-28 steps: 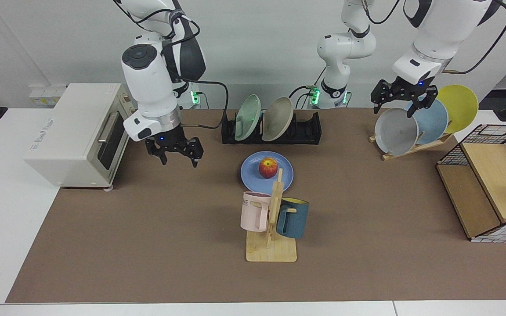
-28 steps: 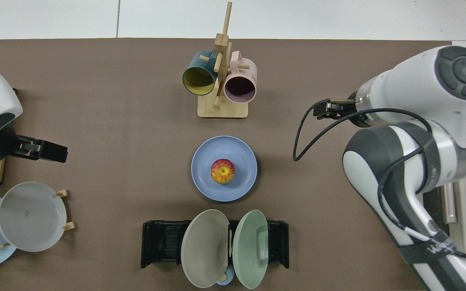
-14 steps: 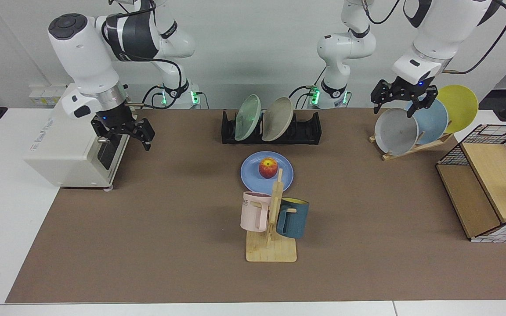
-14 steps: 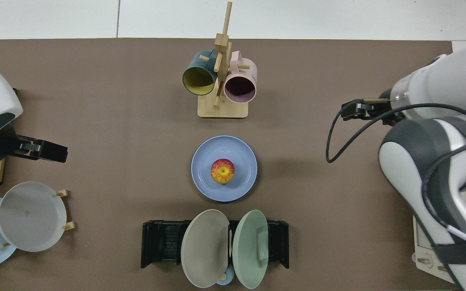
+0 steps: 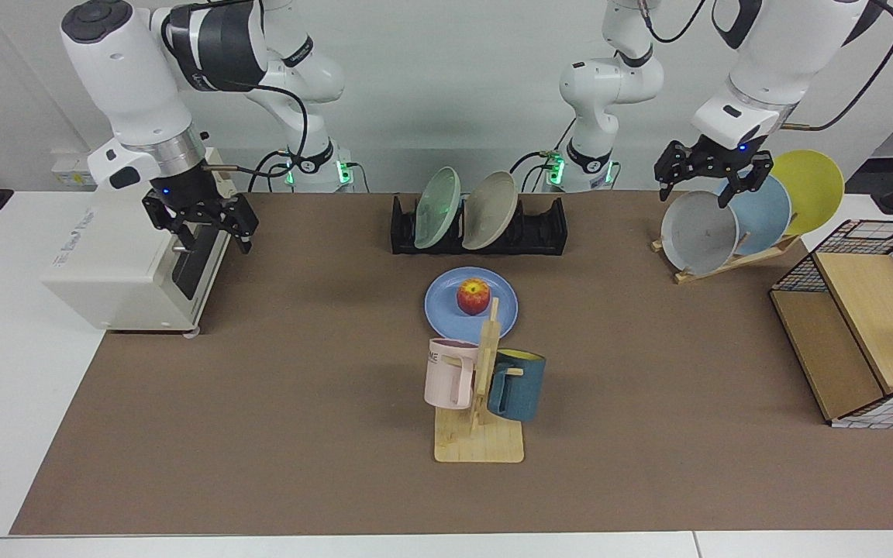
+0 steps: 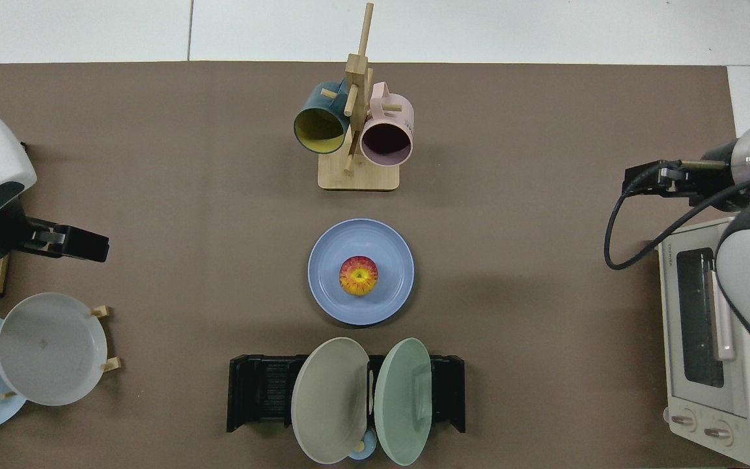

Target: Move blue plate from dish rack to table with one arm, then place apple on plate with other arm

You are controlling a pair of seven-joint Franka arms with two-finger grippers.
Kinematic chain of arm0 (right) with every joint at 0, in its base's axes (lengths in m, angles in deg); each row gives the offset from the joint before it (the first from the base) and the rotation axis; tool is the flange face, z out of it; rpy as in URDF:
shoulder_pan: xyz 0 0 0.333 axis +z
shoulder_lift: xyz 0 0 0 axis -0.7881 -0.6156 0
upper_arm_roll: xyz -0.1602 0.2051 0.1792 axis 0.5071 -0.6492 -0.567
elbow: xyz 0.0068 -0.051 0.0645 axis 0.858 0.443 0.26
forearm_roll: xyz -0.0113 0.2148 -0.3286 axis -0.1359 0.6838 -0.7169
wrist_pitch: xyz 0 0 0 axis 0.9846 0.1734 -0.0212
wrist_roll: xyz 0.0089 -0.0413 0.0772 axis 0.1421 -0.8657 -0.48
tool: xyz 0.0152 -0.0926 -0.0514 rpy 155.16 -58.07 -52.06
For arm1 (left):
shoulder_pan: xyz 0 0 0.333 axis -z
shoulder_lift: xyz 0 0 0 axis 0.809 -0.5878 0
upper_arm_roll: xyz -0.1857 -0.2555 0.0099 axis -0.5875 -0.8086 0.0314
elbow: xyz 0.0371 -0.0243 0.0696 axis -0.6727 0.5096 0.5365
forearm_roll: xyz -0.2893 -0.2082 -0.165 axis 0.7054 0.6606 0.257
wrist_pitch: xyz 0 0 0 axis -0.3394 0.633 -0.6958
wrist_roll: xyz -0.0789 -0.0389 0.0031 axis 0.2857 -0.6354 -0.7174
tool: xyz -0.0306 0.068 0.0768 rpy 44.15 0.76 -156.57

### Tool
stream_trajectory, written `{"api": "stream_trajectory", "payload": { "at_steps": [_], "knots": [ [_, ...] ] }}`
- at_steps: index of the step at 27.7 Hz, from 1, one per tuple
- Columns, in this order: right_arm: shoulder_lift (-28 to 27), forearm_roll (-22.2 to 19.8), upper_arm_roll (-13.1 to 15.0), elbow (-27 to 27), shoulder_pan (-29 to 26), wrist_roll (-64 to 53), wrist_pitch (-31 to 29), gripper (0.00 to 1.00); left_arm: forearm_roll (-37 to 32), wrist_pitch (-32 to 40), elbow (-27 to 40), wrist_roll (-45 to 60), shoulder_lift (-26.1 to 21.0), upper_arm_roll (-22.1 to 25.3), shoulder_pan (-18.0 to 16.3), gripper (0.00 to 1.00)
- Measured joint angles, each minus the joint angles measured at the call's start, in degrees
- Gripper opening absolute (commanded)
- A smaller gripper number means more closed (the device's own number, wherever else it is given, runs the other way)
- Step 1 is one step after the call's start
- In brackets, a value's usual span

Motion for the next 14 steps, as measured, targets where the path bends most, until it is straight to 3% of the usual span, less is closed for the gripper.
{"api": "stream_trajectory", "payload": {
  "at_steps": [14],
  "knots": [
    [1.7,0.2,-0.1,0.0,-2.0,-2.4,3.0,1.0,0.0,0.0,0.0,0.0,0.0,0.0,0.0,1.0]
  ]
}}
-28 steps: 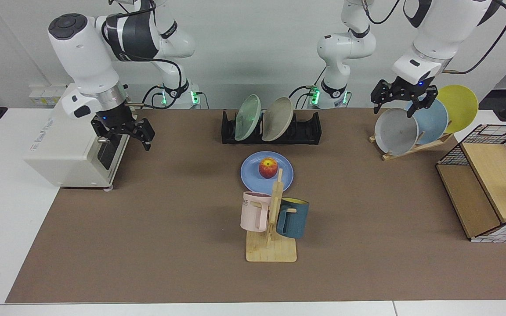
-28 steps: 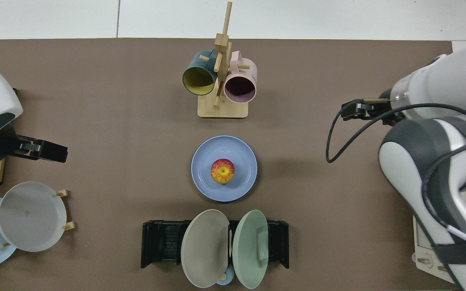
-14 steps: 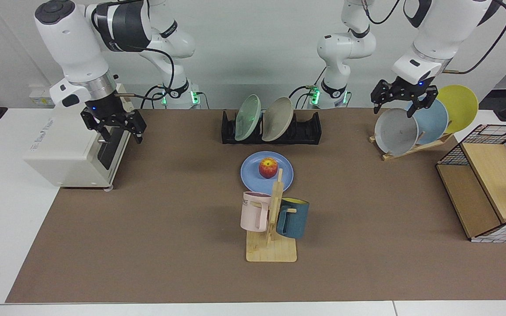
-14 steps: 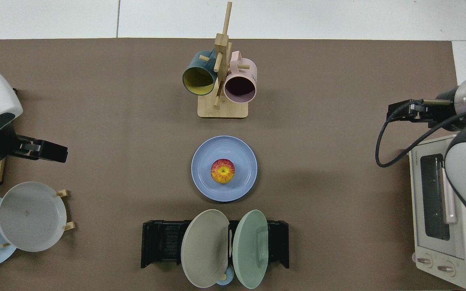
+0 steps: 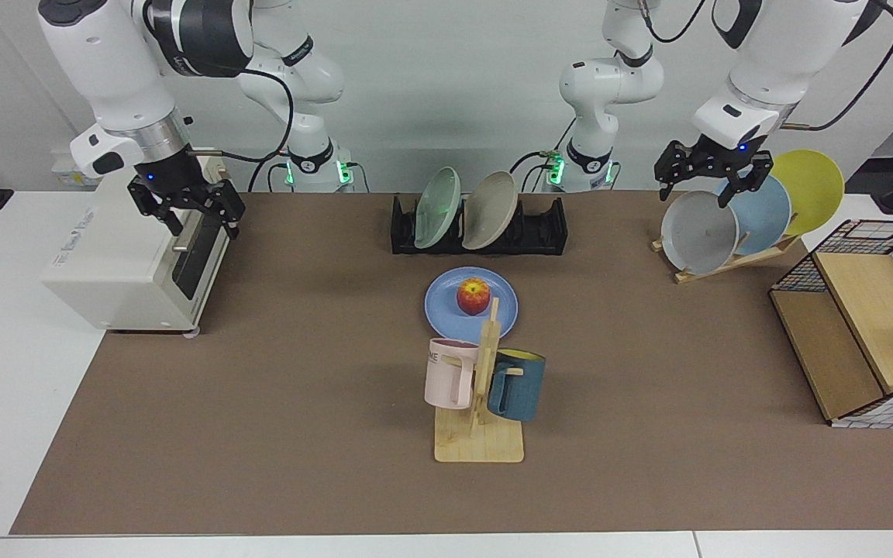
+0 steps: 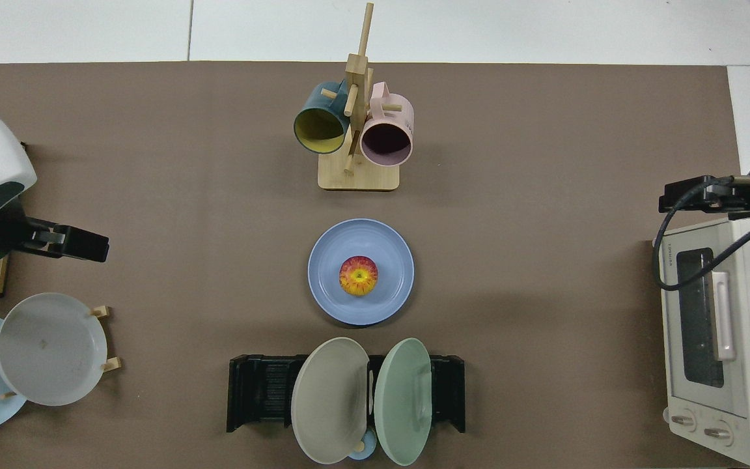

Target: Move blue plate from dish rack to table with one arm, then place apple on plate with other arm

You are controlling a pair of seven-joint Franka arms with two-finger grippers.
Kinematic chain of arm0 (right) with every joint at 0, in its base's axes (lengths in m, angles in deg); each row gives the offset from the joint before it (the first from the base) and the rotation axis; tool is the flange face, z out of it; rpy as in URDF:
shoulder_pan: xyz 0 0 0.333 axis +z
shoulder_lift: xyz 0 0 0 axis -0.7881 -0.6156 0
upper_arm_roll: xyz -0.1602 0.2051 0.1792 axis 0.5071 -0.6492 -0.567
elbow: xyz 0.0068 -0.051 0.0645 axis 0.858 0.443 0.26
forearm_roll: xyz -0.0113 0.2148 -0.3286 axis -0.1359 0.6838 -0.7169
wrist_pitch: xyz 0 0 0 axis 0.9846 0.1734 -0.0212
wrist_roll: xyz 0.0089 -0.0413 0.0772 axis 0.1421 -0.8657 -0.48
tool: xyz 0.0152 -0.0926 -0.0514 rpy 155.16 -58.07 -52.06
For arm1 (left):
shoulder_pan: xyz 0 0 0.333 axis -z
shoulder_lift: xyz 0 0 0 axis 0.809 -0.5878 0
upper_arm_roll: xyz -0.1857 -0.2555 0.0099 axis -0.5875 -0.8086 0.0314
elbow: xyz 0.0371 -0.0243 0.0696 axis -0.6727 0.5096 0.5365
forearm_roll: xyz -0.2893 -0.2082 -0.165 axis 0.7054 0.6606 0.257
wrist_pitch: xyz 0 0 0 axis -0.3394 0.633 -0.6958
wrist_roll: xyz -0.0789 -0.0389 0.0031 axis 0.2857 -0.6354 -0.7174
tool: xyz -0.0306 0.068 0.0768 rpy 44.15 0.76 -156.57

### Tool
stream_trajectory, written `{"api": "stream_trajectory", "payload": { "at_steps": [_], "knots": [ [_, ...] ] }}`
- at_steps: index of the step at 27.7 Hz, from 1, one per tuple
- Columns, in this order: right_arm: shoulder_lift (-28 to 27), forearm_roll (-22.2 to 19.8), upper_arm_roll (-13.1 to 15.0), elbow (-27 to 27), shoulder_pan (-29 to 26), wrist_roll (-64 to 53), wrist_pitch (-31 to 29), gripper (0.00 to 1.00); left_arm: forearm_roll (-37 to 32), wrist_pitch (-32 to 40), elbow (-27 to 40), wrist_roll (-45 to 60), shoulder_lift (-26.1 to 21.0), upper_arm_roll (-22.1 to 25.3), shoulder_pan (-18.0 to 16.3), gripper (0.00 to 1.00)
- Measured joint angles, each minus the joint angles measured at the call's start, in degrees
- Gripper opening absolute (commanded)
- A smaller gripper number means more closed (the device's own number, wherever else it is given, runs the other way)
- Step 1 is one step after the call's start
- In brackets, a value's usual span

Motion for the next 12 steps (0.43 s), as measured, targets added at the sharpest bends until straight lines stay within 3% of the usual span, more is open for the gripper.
{"api": "stream_trajectory", "payload": {
  "at_steps": [12],
  "knots": [
    [-2.1,0.0,1.7,-2.2,0.8,-0.1,0.3,1.0,0.0,0.0,0.0,0.0,0.0,0.0,0.0,1.0]
  ]
}}
